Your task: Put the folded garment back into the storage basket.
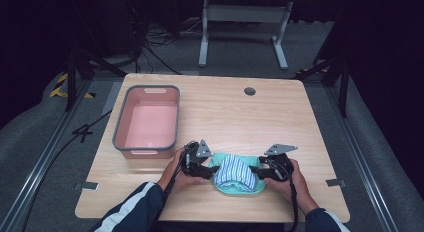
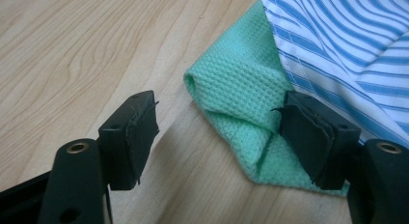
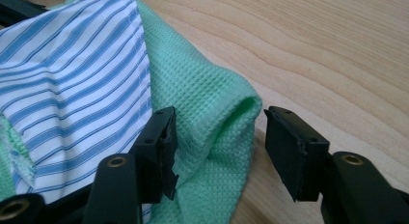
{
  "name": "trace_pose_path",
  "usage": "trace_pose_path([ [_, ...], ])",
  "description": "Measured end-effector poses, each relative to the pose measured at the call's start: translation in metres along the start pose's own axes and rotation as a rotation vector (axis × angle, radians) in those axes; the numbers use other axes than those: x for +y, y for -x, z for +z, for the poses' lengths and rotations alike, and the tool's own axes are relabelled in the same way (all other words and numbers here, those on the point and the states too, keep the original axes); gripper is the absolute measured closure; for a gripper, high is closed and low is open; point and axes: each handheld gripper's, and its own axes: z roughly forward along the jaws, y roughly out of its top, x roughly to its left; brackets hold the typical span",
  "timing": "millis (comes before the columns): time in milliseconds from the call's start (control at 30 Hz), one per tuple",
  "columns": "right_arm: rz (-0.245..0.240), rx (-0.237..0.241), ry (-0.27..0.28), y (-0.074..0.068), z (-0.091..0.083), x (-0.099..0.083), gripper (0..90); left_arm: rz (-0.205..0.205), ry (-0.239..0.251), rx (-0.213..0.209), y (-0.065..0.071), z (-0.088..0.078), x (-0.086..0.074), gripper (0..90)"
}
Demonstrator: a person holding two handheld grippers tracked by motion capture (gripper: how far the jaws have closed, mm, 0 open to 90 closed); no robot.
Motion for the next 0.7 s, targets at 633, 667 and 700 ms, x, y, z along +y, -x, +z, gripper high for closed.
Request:
trace_pose_path([
  [633,-0.042,0.073,0.038,-0.0068,-0.0009,-0.0041,80.4,0.019,0.01,-0.109,0.0025,0.0007,-0.0012,62.6],
  [667,-0.042,0.073,0.038,-0.0068,-0.0009,-0.0041,80.4,0.019,0.01,-0.109,0.0025,0.0007,-0.0012,65.8],
  [700,-0.037,0.076,0.04,-0.0065,-0.0012,-0.0042,81.0,0.018,0.011,-0.115,0.0019,0.0005,-0.0013,65.8],
])
